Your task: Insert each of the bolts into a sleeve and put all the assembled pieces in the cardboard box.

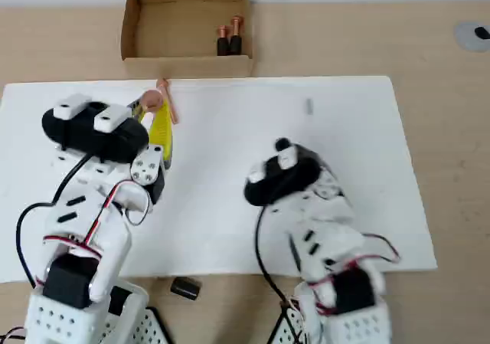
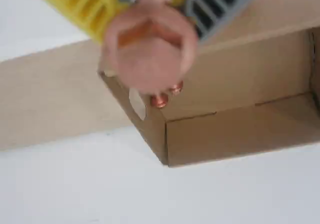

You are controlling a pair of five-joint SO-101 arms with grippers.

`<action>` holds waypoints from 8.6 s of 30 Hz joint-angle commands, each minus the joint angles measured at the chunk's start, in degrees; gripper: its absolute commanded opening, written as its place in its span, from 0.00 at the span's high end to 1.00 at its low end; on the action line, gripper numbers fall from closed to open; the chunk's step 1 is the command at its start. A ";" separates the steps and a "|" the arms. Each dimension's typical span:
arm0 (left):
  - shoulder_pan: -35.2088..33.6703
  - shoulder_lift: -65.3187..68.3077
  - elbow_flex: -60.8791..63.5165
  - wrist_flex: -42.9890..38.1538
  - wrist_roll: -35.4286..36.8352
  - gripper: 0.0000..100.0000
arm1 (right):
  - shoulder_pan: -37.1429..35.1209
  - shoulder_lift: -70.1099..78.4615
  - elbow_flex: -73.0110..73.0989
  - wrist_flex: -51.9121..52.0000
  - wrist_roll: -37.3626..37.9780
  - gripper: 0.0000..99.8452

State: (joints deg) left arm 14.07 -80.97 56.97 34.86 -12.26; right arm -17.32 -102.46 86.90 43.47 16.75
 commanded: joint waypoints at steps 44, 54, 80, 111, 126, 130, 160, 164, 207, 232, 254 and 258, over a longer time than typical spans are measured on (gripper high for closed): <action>4.75 -23.60 9.93 -1.14 10.73 1.00 | -38.90 -4.53 9.98 -25.23 -27.96 0.99; 5.45 -23.60 6.95 8.00 13.54 1.00 | -38.81 -4.26 9.98 -25.05 -27.96 0.99; 13.27 -23.34 -8.44 27.25 10.64 0.99 | -38.81 -4.53 9.98 -25.05 -27.69 0.99; 7.74 -23.25 -0.62 24.53 3.60 0.99 | -38.73 -4.62 9.98 -25.05 -27.60 0.99; 5.54 -23.52 -2.73 28.92 1.32 0.88 | -38.73 -4.62 9.98 -25.05 -27.60 0.99; 2.99 -23.43 -4.40 30.24 3.16 0.84 | -38.73 -4.62 9.98 -25.05 -27.52 0.99; -17.58 17.45 -38.15 50.11 8.00 0.84 | -11.38 -3.12 3.12 -26.29 -26.02 0.99; -25.05 29.32 -36.66 47.12 7.91 0.84 | -9.54 6.90 -8.48 -23.47 -25.14 0.99; -29.80 72.13 -39.30 36.40 2.20 0.84 | -1.27 182.81 -177.80 -8.00 -7.30 0.99; -26.64 72.13 -38.68 38.77 0.35 0.84 | -1.19 185.10 -182.64 3.78 -6.33 0.78; -22.86 -7.87 17.76 22.15 1.32 0.94 | 5.67 144.13 -179.91 59.25 -29.80 0.99; -23.12 -23.69 29.45 21.63 1.32 0.94 | 4.26 136.22 -169.10 59.34 -29.80 0.99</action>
State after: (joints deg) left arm -9.41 -93.19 79.91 57.89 -11.12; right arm -12.92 42.24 -88.48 101.76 -12.70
